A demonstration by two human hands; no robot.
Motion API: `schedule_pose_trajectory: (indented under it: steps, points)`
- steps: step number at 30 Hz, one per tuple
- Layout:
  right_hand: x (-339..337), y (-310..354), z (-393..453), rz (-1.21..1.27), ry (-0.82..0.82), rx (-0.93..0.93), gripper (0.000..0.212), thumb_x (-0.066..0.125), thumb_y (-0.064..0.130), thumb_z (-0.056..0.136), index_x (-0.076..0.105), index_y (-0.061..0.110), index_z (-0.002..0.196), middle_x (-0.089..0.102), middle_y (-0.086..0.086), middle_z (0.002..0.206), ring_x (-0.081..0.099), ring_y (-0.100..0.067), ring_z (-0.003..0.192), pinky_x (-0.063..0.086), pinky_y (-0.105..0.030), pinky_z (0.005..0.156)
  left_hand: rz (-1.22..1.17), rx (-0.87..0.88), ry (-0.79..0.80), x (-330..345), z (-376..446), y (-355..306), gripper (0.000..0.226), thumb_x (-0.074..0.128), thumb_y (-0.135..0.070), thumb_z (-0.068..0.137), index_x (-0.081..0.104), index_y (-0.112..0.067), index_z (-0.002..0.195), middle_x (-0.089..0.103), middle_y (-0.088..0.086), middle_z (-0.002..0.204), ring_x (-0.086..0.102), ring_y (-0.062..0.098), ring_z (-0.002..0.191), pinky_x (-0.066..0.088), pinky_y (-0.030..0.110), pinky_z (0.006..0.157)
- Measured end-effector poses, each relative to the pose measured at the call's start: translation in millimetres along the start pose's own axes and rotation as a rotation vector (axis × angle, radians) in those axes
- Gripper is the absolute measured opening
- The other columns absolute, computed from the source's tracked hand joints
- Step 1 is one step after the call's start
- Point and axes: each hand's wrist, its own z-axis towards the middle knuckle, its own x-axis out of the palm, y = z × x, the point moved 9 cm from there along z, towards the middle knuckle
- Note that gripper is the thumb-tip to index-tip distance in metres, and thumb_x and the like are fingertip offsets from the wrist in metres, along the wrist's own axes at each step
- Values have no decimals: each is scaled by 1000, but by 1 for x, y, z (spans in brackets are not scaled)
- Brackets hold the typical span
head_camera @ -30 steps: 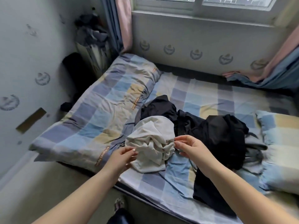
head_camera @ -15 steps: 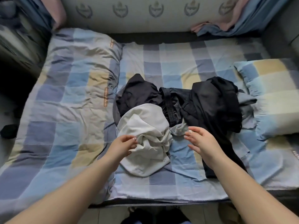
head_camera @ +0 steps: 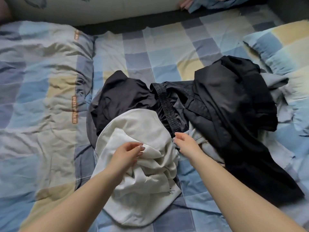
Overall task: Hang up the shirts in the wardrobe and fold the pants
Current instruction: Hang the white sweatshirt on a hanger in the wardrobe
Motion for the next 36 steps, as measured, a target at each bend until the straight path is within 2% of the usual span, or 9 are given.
schedule_pose_trajectory:
  steps: [4,7,10,13,16,19,22,29,36]
  points:
    - [22,-15,47,-49,31,35,54,50,25,96,32,15,146,37,-5,149,39,-20,134,32,-30,104,-13,-2,34,13,35,0,10,63,-21,89,68,-21,98,73,-3,99,67,9,93,53,31,83]
    - [36,-14,60,-101,53,40,57,61,27,89,42,13,141,51,-4,138,49,-22,124,38,-36,106,-22,-24,25,16,48,3,10,62,-22,91,67,-24,99,73,-7,100,66,9,99,50,36,92]
    - [50,21,49,-186,54,-138,27,63,20,84,64,15,111,66,2,100,59,-15,95,46,-30,85,-52,-39,-6,10,51,1,15,62,-24,91,64,-28,105,69,-6,108,65,7,101,53,33,89]
    - [76,63,8,-204,122,-361,8,59,15,82,66,18,85,61,2,74,51,-8,67,37,-17,60,-147,-50,-2,9,45,-8,34,65,-31,89,54,-29,120,64,-5,114,64,7,103,54,29,79]
    - [98,87,-42,-355,217,-545,13,59,15,83,67,13,93,60,-5,93,55,-15,87,39,-23,73,-176,-35,90,14,27,-32,28,70,-38,82,59,-41,107,71,-8,98,69,7,89,54,28,65]
    - [101,100,-81,-445,238,-624,23,58,15,85,65,12,107,57,-7,114,53,-23,106,44,-34,89,-133,39,213,14,3,-58,41,71,-20,84,55,-25,122,68,12,99,66,25,85,52,32,63]
    - [99,113,-117,-506,275,-720,36,57,17,84,60,19,120,57,-2,117,52,-23,110,44,-39,91,-44,123,96,-10,-20,-77,40,51,5,82,56,-18,115,62,21,91,57,25,75,46,31,62]
    - [65,140,-187,-943,162,-842,34,58,32,85,56,18,115,59,-5,111,53,-30,104,44,-38,83,-190,239,-116,-50,-99,-134,42,38,0,90,75,-18,86,71,7,81,61,21,78,47,28,61]
    - [-6,229,-288,-502,-5,-871,13,63,26,86,58,15,90,45,13,65,50,-22,70,27,-32,60,-221,380,-67,-56,-205,-224,35,38,5,90,65,-8,108,65,10,87,60,17,70,48,24,57]
